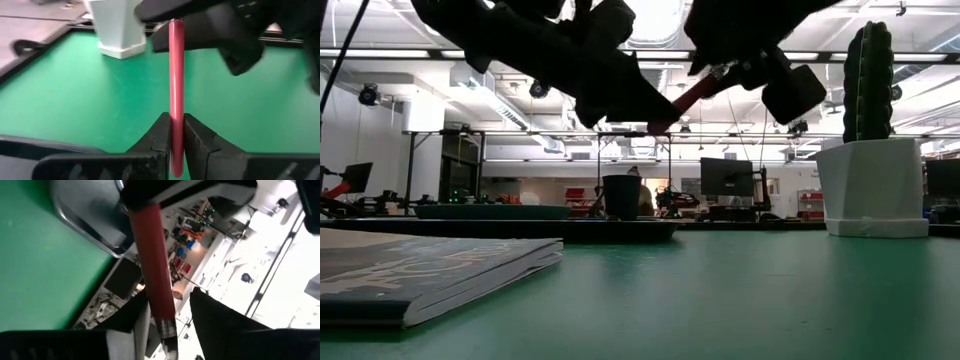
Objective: Pick and place plate/cup/fork/spoon on tray
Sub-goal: Put the pink fork on the black tray to the right of the blue spoon
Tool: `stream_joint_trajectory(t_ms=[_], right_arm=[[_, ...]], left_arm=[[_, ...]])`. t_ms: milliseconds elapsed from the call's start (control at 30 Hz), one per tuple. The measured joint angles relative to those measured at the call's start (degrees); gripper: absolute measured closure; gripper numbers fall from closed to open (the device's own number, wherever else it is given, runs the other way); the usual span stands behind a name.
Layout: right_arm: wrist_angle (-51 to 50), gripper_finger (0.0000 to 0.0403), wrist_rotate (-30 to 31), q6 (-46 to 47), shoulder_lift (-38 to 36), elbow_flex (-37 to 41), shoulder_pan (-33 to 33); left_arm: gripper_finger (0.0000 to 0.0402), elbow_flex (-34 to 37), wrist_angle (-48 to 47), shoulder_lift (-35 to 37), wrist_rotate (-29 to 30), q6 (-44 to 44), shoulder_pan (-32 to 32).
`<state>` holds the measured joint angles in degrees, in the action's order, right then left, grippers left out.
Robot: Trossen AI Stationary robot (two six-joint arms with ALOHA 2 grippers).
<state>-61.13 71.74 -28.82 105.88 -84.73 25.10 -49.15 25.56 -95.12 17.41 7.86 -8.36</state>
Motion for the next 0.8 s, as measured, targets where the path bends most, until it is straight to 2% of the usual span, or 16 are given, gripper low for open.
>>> stream_joint_trajectory(t_ms=[167, 367, 667, 800], right_arm=[[0.0, 0.0258, 2.3, 2.6, -2.2, 0.0, 0.0], [0.3, 0.0255, 3.7, 9.1, -6.6, -0.3, 0.2], [0.2, 0.0255, 3.2, 34.0, -15.3, 0.2, 0.2], [0.4, 0.0255, 3.4, 44.9, -20.4, 3.7, 0.8]], left_arm=[[0.0389, 0.0, 0.0, 0.3, 5.7, 0.0, 0.0], [0.0389, 0.2, -0.6, 1.0, 16.0, -1.5, 0.5], [0.039, 0.3, 4.0, 4.4, 29.5, -8.6, 0.5], [0.039, 0.8, 3.9, 7.0, 31.0, -10.9, 0.5]])
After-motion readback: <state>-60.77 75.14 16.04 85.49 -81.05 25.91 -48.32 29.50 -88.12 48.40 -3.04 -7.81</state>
